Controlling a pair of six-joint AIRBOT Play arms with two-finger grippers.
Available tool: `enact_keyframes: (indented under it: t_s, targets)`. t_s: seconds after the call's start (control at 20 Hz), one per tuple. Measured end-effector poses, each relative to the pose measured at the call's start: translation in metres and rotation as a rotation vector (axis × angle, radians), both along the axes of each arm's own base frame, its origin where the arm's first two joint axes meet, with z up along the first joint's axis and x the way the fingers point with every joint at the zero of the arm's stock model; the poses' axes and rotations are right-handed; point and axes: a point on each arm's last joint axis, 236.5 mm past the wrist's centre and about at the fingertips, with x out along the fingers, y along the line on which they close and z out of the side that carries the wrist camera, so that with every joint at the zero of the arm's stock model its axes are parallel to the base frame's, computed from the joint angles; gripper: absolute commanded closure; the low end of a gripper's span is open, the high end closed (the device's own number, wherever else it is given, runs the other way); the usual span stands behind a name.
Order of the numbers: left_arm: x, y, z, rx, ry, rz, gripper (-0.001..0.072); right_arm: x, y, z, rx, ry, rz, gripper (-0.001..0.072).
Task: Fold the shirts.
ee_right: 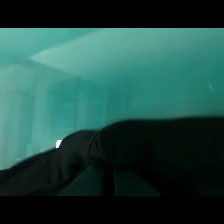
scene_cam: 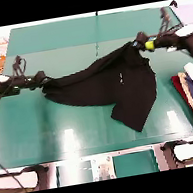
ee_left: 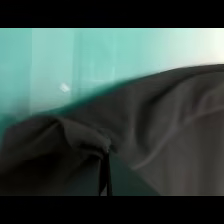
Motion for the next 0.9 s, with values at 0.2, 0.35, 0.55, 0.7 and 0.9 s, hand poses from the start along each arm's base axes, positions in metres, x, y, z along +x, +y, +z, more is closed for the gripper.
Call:
enact_keyframes:
  t_s: [0.2,0.35,0.55,0.7,0.9]
  targets:
    - [0.031,0.006,-0.01,0.003,-0.048,0.028,0.0034,0.015,-0.008,-0.031,0.022,0.043,-0.036,0.0359]
    - [0.055,0.027,0.017,-0.007,-0.116,0.048,0.0036,0.012,-0.04,-0.018,0.044,0.048,-0.059,0.0361]
    - [0.055,0.064,0.059,-0.065,-0.135,0.008,0.0036,-0.027,-0.102,0.001,0.044,0.099,-0.082,0.0362]
    - [0.029,0.093,0.066,-0.084,-0.069,-0.041,0.0036,-0.081,-0.139,-0.015,0.016,0.205,-0.113,0.0361]
    - [-0.015,0.122,0.039,-0.022,0.09,-0.1,0.0036,-0.152,-0.155,-0.065,0.034,0.368,-0.159,0.0361]
